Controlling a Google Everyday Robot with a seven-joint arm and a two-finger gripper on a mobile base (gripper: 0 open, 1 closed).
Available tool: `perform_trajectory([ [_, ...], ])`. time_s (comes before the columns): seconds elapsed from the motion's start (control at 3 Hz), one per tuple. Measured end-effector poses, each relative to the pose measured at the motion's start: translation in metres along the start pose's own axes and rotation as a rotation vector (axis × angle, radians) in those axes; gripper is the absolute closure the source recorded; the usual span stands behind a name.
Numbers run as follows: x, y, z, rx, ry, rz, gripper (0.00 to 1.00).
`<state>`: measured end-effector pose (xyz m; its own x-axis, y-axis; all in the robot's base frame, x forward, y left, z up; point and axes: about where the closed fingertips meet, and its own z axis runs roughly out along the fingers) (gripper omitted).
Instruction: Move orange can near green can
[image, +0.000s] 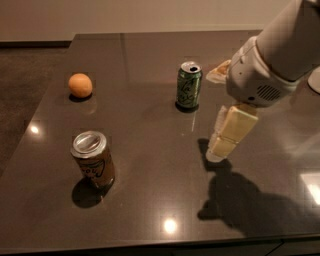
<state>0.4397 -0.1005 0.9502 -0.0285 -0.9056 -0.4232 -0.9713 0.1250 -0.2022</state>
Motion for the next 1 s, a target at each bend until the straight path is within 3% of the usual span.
perform_trajectory([
  [0.33, -0.037, 0.015, 0.028, -0.024, -0.092, -0.034, 0.00],
  [1.0, -0.099, 0.046, 0.084, -0.065, -0.220, -0.029, 0.00],
])
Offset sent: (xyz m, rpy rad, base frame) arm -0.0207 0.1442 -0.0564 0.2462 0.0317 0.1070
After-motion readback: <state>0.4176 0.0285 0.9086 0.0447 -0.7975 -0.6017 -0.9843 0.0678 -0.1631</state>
